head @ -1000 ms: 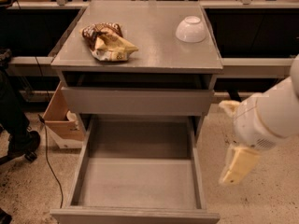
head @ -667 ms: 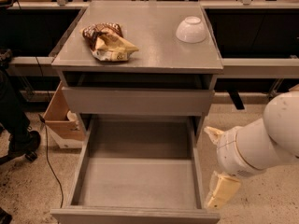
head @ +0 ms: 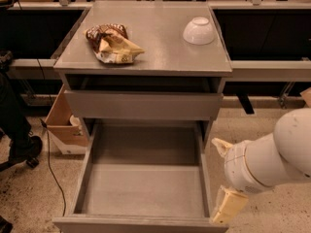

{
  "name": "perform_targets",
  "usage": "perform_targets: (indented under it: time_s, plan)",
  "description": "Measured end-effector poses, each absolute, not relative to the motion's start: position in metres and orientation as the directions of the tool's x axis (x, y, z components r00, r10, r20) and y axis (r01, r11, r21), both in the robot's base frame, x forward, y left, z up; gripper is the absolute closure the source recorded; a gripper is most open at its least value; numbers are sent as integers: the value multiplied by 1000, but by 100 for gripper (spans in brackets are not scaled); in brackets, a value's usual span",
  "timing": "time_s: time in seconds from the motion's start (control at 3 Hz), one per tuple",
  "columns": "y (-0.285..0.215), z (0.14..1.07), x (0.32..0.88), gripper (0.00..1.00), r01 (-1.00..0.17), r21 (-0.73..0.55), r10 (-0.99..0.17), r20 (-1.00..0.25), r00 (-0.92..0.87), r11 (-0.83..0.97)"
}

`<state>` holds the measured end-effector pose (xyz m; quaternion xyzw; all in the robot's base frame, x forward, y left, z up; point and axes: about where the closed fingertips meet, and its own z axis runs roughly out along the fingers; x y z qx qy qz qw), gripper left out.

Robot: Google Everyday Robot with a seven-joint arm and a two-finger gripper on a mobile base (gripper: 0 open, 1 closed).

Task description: Close middle drawer

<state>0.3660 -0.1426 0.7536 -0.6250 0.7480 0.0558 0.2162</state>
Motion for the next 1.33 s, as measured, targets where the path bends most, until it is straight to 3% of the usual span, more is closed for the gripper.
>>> perform_targets:
  time_s: [0.67, 1.33]
  plan:
    - [-100, 639, 322, 0, -968, -106, -845, -517, -141, 227]
    - [-19, 520, 316, 0, -975, -48, -768, -625, -140, 216]
